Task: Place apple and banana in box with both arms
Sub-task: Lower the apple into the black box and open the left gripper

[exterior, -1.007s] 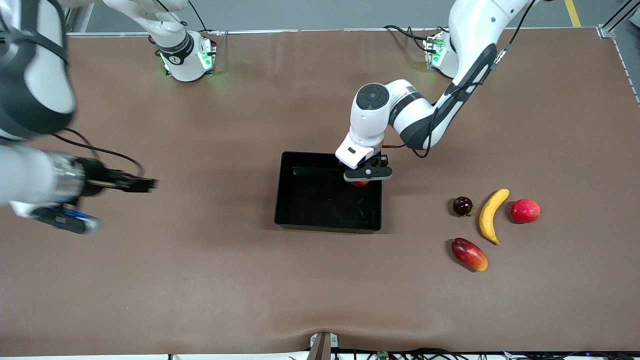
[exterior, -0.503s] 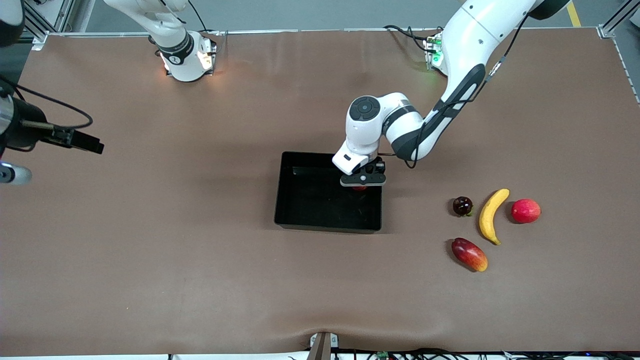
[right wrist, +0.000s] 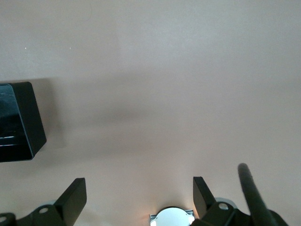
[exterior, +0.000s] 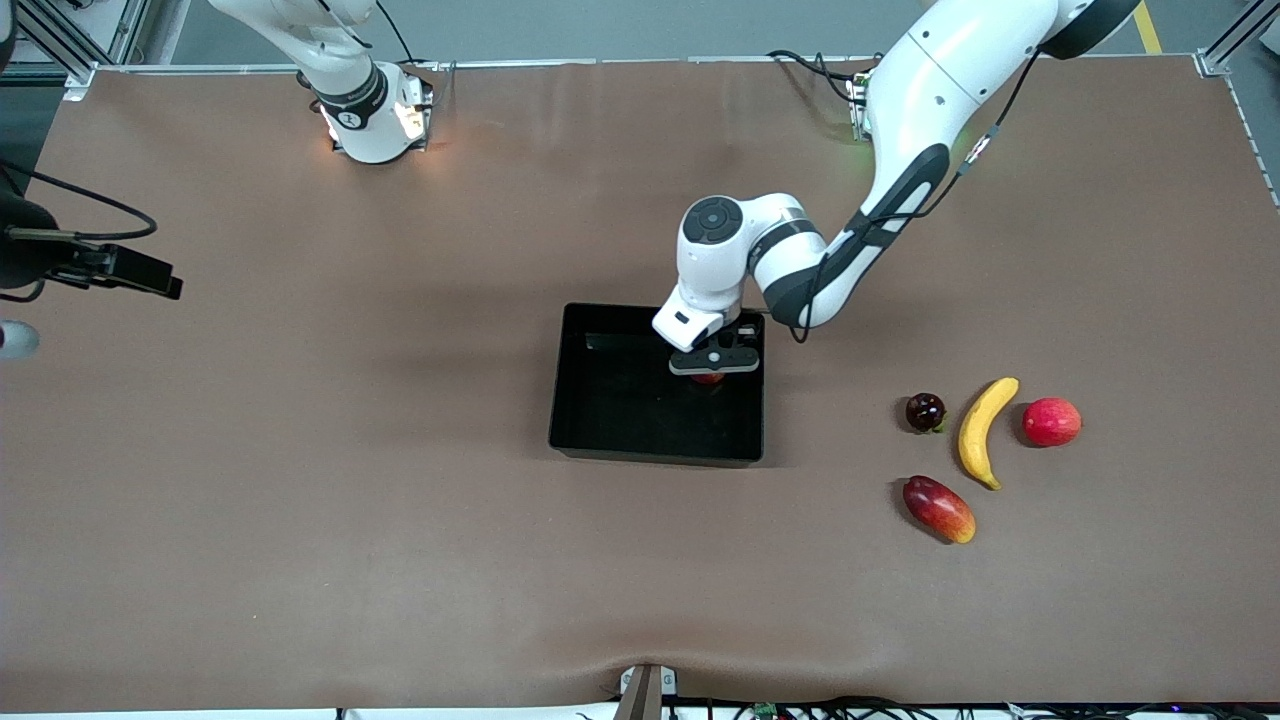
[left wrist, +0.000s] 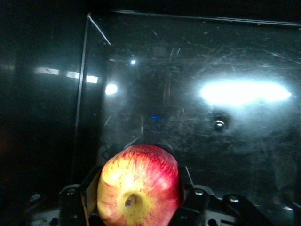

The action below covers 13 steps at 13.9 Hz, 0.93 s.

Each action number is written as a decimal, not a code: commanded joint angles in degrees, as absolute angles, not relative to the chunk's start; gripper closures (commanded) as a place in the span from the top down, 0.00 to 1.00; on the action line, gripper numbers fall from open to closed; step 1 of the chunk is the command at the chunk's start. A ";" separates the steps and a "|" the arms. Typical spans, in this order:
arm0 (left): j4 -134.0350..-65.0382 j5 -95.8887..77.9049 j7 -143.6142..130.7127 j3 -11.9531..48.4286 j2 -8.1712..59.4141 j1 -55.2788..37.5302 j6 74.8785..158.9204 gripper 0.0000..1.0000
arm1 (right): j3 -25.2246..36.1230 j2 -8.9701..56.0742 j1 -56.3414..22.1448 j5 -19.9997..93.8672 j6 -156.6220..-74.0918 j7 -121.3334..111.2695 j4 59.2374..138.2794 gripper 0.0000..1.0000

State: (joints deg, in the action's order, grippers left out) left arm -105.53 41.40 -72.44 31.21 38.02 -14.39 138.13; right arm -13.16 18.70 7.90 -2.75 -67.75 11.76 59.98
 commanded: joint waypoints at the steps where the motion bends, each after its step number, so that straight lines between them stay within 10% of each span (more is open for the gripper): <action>1: -104.85 43.33 -76.29 30.85 39.11 -15.82 139.04 0.00 | -13.71 18.10 10.19 -1.50 -68.64 10.72 61.26 1.00; 6: -105.29 43.24 -77.07 30.85 39.02 -15.65 138.25 0.00 | -12.75 17.76 8.64 -2.27 -68.55 8.26 61.26 1.00; 7: -105.38 43.24 -77.60 30.85 39.02 -15.56 138.08 0.15 | -7.00 17.49 3.83 -2.20 -68.38 8.26 61.17 1.00; 9: -105.29 43.24 -78.48 30.85 38.85 -15.29 137.55 0.94 | 3.23 15.92 -2.63 0.69 -68.64 7.57 61.26 1.00; 13: -104.15 42.98 -78.22 31.02 36.92 -15.12 134.31 1.00 | 3.87 8.73 1.59 3.88 -68.73 -5.36 69.93 1.00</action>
State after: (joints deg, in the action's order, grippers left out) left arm -105.11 41.41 -76.09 30.79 38.21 -15.05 136.42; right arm 3.43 15.35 1.12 3.05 -67.88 -1.34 62.06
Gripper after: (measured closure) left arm 0.000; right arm 0.000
